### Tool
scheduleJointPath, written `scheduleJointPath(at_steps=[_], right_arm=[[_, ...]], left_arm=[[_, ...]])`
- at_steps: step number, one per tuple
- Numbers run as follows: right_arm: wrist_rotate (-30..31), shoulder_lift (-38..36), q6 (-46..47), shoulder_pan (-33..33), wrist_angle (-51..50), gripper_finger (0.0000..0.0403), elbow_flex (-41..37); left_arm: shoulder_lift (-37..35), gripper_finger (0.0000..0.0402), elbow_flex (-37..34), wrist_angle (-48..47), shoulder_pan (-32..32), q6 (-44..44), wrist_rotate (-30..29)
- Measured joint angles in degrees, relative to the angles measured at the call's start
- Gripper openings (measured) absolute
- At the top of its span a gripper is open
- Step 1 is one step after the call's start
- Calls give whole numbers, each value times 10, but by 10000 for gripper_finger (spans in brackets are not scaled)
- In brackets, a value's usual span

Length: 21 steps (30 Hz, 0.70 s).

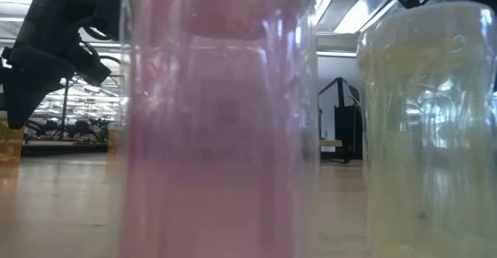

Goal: Pick and place medicine bottles onto shelf by color
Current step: Put the bottom left orange pill bottle on the shelf

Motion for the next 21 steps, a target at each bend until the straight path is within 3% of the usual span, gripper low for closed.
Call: scheduleJointPath(at_steps=[21], right_arm=[[0, 0, 0, 0, 0, 10, 0]], left_arm=[[0, 217, 0, 5, 0, -6, 19]])
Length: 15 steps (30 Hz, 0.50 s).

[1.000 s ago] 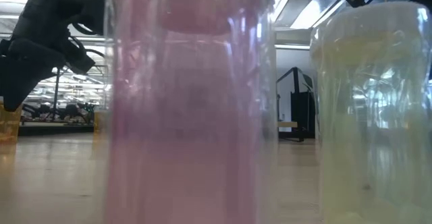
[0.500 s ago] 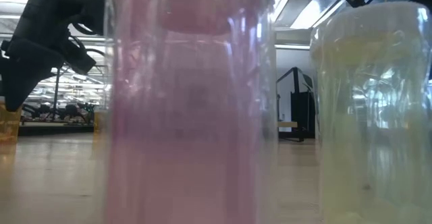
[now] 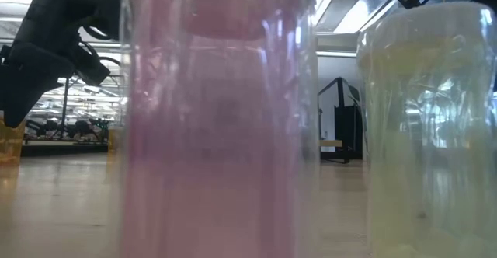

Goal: Pick and place medicine bottles onto shelf by color
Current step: Put the bottom left orange pill bottle on the shelf

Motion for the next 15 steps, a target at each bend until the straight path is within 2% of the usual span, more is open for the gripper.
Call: scheduleJointPath(at_steps=[6, 15], right_arm=[[0, 0, 0, 0, 0, 10, 0], [0, 0, 0, 0, 0, 10, 0]], left_arm=[[0, 193, 0, 0, 0, 0, 0], [0, 189, 0, 0, 0, 0, 7]])
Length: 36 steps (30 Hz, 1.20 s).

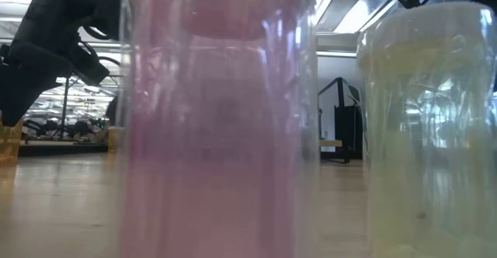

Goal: Pick and place medicine bottles onto shelf by color
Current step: Put the bottom left orange pill bottle on the shelf

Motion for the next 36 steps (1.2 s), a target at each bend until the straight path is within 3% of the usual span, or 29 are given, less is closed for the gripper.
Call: scheduleJointPath(at_steps=[13, 24, 36], right_arm=[[0, 0, 0, 0, 0, 10, 0], [0, 0, 0, 0, 0, 10, 0], [0, 0, 0, 0, 0, 10, 0]], left_arm=[[-1, 187, 79, -19, 3, 36, -36], [2, 187, 163, -20, 53, 111, -70], [103, 187, 252, 7, 70, 239, -71]])
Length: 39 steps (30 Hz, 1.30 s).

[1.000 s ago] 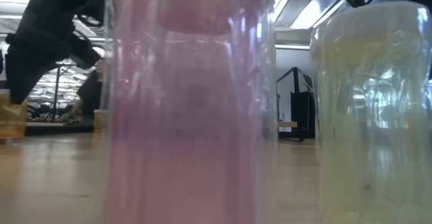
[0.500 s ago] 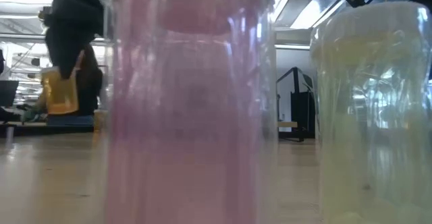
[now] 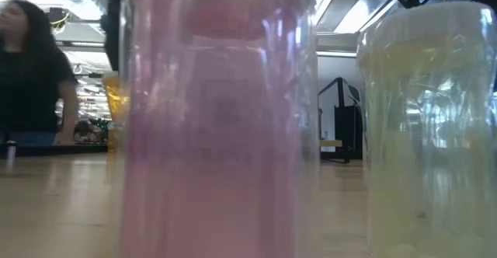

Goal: Pick and place medicine bottles onto shelf by color
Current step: Put the bottom left orange pill bottle on the shelf

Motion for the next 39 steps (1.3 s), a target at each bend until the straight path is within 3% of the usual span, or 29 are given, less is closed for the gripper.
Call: scheduleJointPath(at_steps=[14, 21, 39], right_arm=[[0, 0, 0, 0, 0, 10, 0], [0, 0, 0, 0, 0, 10, 0], [0, 0, 0, 0, 0, 10, 0]], left_arm=[[150, 187, 63, 27, 12, 77, -2], [164, 187, 63, 41, 21, 90, -28], [172, 203, 62, 47, 25, 92, -29]])
